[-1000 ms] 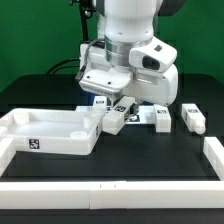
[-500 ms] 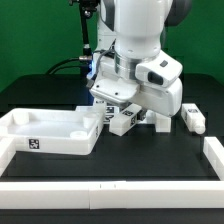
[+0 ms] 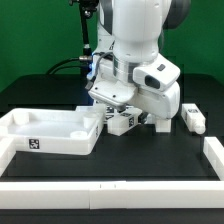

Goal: Assemble desk

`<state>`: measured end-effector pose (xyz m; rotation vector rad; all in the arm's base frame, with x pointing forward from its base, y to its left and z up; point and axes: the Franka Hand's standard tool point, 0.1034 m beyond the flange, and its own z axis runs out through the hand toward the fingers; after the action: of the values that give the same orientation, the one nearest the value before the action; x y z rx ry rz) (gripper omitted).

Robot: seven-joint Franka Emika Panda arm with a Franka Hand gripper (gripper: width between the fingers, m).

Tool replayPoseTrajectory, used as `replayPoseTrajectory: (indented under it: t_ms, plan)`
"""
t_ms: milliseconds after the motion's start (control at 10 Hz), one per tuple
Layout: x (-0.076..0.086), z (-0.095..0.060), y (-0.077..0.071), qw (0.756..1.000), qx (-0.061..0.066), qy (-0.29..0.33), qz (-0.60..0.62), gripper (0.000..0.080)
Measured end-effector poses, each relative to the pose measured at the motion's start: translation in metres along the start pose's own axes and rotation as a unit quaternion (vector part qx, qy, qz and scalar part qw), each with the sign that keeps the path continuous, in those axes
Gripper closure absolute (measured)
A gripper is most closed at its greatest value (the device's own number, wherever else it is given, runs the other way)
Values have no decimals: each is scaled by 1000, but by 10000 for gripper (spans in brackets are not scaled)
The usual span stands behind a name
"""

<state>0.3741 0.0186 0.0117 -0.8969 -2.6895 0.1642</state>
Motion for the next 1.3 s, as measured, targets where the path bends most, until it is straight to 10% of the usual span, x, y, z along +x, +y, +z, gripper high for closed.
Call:
replayPoseTrajectory:
  t_ms: [200, 500, 1300]
  plan:
    - [-7, -31, -3, 1000, 5, -23, 7, 168]
    - [-32, -75, -9, 998, 2, -60, 9, 153]
    - [-64, -94, -21, 979, 8, -82, 186, 150]
